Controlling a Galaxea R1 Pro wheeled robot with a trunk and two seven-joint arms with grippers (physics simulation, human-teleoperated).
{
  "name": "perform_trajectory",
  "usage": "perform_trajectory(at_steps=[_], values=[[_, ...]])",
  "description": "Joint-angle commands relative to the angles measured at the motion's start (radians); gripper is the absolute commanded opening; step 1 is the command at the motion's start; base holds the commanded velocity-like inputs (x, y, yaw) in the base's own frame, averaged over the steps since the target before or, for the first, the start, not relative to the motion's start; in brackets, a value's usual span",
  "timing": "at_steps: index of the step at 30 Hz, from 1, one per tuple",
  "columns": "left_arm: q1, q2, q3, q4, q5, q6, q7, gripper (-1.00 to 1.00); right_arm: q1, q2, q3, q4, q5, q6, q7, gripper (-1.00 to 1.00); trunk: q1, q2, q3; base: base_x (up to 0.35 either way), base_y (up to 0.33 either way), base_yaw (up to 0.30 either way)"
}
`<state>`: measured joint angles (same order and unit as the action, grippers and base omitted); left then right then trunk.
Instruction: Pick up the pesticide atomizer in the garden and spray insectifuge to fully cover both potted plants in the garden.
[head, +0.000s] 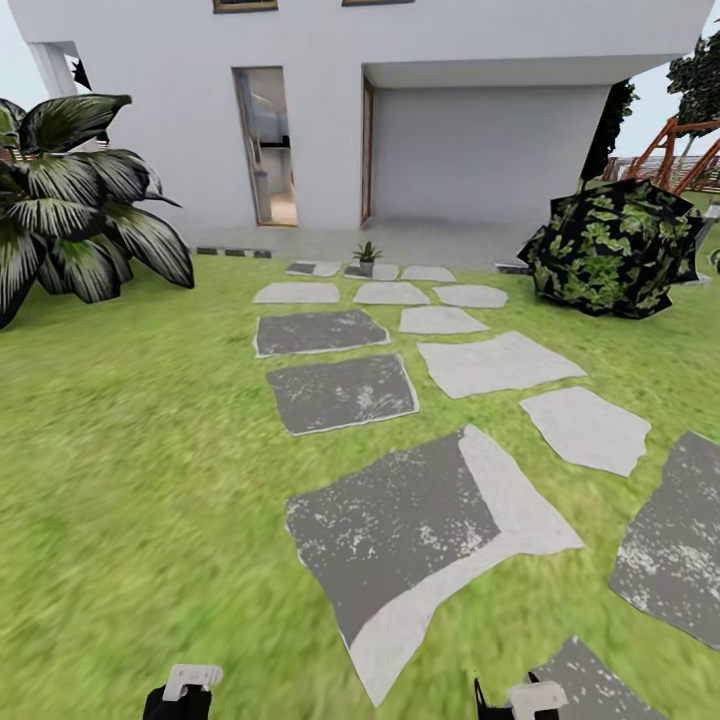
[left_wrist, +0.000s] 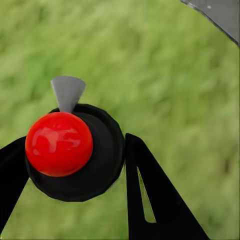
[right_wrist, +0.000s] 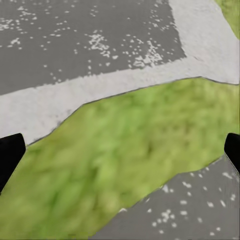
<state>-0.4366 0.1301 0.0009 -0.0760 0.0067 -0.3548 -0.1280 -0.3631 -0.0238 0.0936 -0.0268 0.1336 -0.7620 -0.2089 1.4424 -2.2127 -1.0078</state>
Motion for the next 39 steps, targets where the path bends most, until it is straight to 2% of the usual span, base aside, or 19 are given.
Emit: perform_trajectory(at_steps=[1,39], values=[[-0.001,0.000,0.001,0.001,0.001,-0.003,-0.004,-1.00,-0.001,0.000,0.008,0.001,0.006,0.000,-0.010,1.00,0.000,0.000,-0.001,0.341,0.000,0.000],[-0.001,0.000,0.001,0.001,0.001,-0.003,-0.004,-1.00,-0.001,0.000,0.007,0.001,0.006,0.000,-0.010,1.00,0.000,0.000,-0.001,0.341,0.000,0.000]])
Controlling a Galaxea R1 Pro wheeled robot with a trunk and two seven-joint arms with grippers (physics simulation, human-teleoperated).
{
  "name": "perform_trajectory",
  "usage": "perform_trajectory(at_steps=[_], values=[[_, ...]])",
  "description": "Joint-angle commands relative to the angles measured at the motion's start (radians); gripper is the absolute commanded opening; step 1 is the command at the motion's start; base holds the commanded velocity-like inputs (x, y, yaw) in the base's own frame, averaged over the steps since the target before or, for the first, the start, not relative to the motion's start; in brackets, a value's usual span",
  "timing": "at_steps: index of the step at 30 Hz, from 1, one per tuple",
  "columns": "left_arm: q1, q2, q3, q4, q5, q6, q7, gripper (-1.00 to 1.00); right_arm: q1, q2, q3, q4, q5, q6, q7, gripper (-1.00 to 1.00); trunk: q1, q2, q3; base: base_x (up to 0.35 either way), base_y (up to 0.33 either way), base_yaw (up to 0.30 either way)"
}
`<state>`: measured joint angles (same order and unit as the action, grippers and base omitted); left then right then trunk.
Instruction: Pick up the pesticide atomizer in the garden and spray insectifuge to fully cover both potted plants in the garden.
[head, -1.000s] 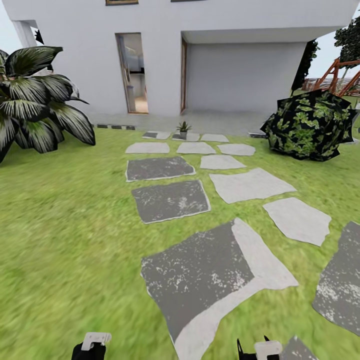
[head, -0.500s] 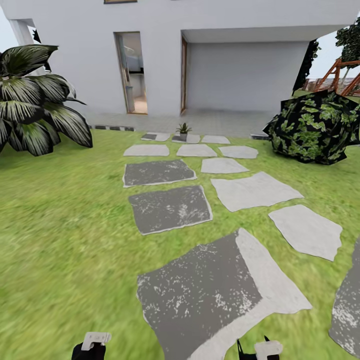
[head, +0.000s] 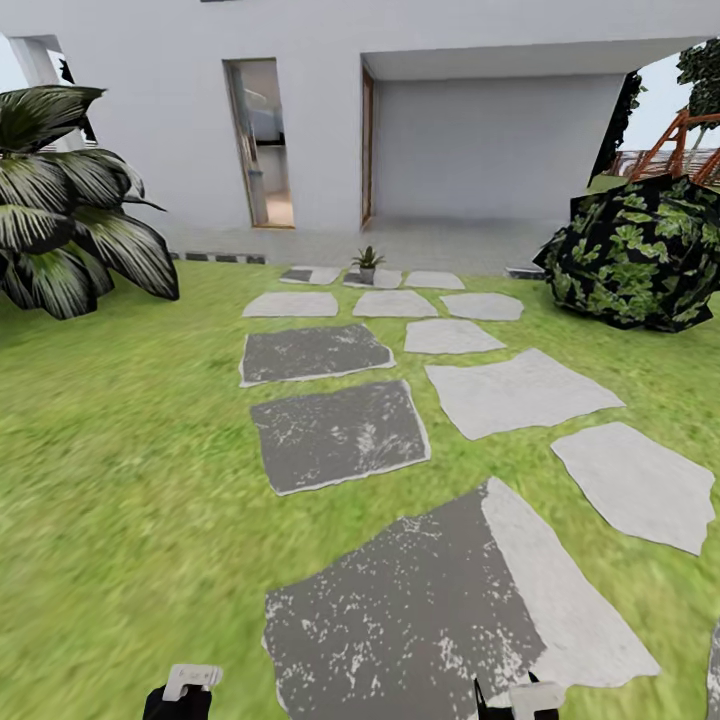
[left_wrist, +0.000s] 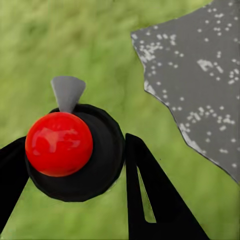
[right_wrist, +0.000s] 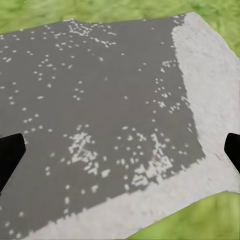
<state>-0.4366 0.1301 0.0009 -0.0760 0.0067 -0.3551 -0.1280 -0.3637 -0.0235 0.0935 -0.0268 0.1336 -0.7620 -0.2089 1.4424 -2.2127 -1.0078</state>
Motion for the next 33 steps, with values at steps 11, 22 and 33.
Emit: perform_trajectory(at_steps=[11,22,33], values=[[-0.001,0.000,0.001,0.001,0.001,-0.003,-0.004,-1.00,0.000,0.000,0.008,0.001,0.006,0.000,-0.010,1.00,0.000,0.000,-0.001,0.341,0.000,0.000],[-0.001,0.000,0.001,0.001,0.001,-0.003,-0.004,-1.00,0.000,0.000,0.008,0.001,0.006,0.000,-0.010,1.00,0.000,0.000,-0.001,0.342,0.000,0.000],[-0.001,0.000,0.001,0.001,0.001,-0.003,-0.004,-1.00,0.000,0.000,0.008,0.001,0.006,0.000,-0.010,1.00,0.000,0.000,-0.001,0.341,0.000,0.000]])
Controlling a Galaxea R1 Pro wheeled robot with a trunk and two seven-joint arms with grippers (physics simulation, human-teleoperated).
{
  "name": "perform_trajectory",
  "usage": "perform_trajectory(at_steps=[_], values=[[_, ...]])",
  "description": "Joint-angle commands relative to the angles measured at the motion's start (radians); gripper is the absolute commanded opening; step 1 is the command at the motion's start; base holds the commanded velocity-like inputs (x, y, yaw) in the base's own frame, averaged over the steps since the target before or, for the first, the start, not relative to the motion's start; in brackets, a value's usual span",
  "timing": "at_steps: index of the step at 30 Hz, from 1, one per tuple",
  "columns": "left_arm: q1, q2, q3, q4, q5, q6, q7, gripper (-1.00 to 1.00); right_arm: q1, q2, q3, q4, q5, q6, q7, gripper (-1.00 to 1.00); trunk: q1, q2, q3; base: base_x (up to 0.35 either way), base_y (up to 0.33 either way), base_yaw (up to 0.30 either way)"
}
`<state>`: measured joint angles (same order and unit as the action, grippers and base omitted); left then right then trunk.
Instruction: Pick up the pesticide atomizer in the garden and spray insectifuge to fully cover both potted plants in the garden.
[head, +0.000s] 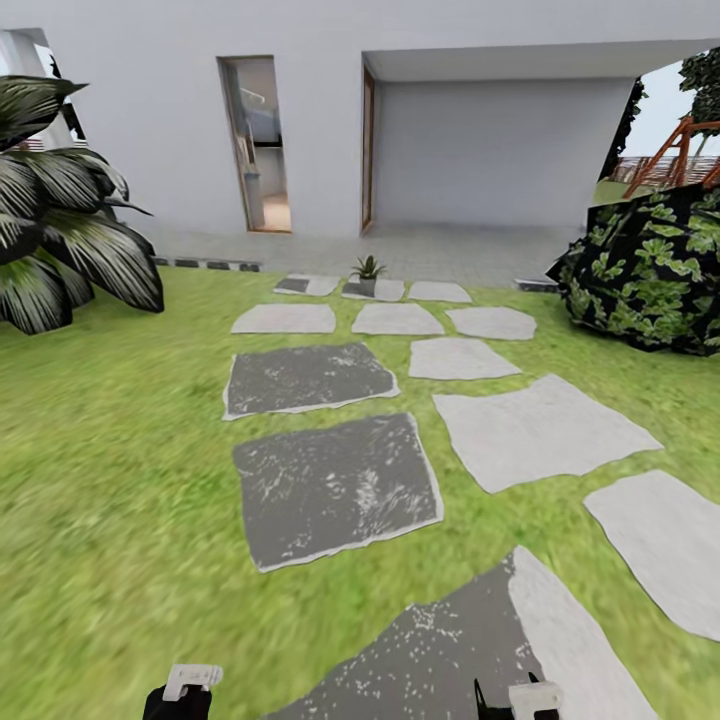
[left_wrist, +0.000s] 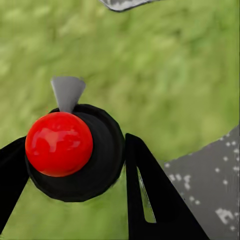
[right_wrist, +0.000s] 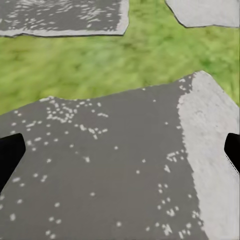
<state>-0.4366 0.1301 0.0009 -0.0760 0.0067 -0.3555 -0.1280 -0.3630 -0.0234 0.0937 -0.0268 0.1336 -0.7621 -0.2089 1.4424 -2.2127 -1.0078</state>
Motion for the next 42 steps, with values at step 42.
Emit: perform_trajectory(at_steps=[42], values=[[-0.001,0.001,-0.002,0.001,0.002,-0.003,-0.005,-1.00,-0.002,0.000,0.007,0.001,0.006,0.000,-0.010,1.00,0.000,0.000,-0.001,0.341,0.000,0.000]])
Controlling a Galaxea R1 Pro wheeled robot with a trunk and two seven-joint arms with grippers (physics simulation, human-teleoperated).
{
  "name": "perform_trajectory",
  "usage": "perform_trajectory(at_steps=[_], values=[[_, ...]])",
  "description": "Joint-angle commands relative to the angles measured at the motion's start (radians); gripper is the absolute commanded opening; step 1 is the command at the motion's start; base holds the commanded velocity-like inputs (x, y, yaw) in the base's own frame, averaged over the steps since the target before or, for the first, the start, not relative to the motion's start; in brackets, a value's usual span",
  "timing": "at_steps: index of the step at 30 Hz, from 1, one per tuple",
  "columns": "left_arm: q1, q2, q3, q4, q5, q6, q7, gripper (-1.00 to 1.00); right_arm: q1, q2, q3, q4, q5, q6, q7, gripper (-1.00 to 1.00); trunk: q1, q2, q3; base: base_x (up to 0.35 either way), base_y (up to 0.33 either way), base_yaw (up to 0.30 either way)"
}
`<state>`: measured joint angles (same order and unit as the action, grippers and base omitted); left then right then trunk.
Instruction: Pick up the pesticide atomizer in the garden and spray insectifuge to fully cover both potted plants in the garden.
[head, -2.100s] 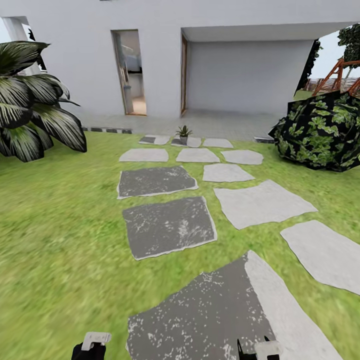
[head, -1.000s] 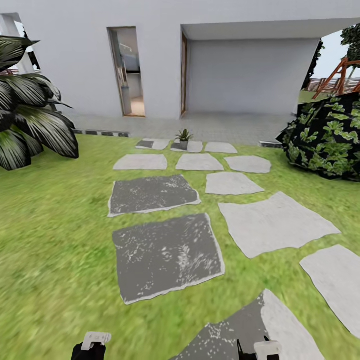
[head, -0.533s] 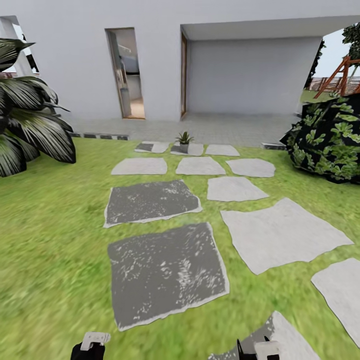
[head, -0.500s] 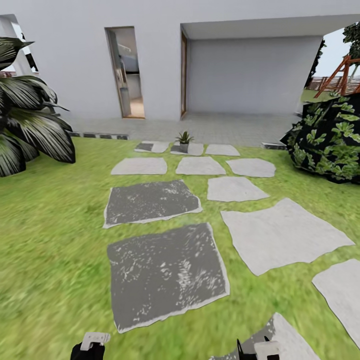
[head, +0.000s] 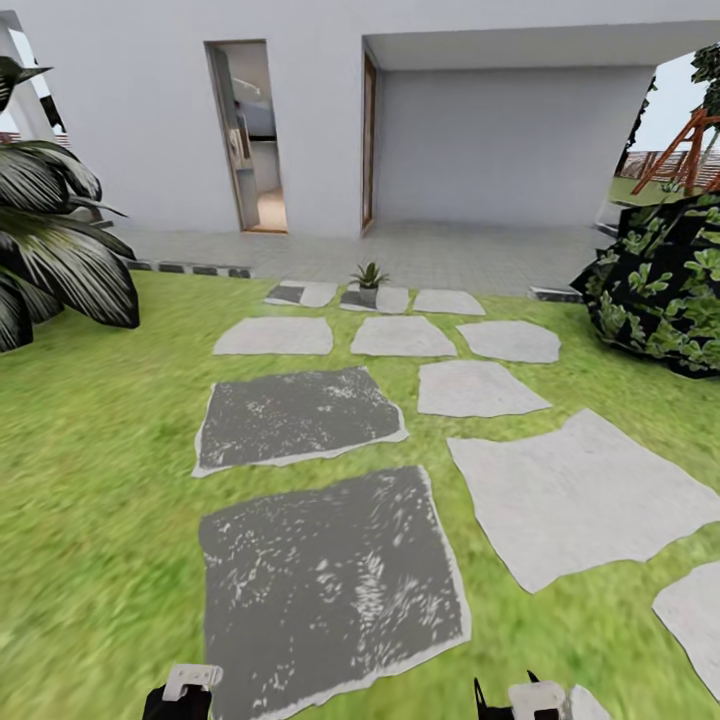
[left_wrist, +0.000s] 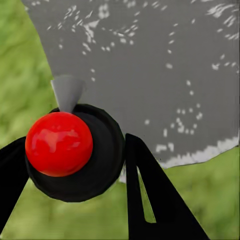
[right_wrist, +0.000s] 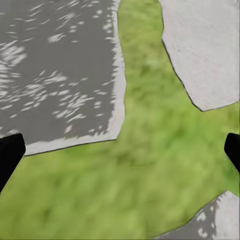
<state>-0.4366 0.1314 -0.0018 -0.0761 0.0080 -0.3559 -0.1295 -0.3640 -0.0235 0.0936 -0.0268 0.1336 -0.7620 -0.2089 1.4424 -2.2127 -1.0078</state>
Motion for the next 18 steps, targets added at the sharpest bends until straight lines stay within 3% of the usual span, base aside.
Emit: perform_trajectory(at_steps=[1,18], values=[[-0.001,0.000,0.000,0.001,0.001,-0.003,-0.004,-1.00,0.000,0.000,0.008,0.001,0.006,0.000,-0.010,1.00,0.000,0.000,-0.001,0.341,0.000,0.000],[-0.001,-0.001,0.000,0.001,0.000,-0.003,-0.004,-1.00,0.000,0.007,0.006,-0.002,0.001,-0.001,-0.012,1.00,0.000,0.000,-0.001,0.341,0.000,0.000]])
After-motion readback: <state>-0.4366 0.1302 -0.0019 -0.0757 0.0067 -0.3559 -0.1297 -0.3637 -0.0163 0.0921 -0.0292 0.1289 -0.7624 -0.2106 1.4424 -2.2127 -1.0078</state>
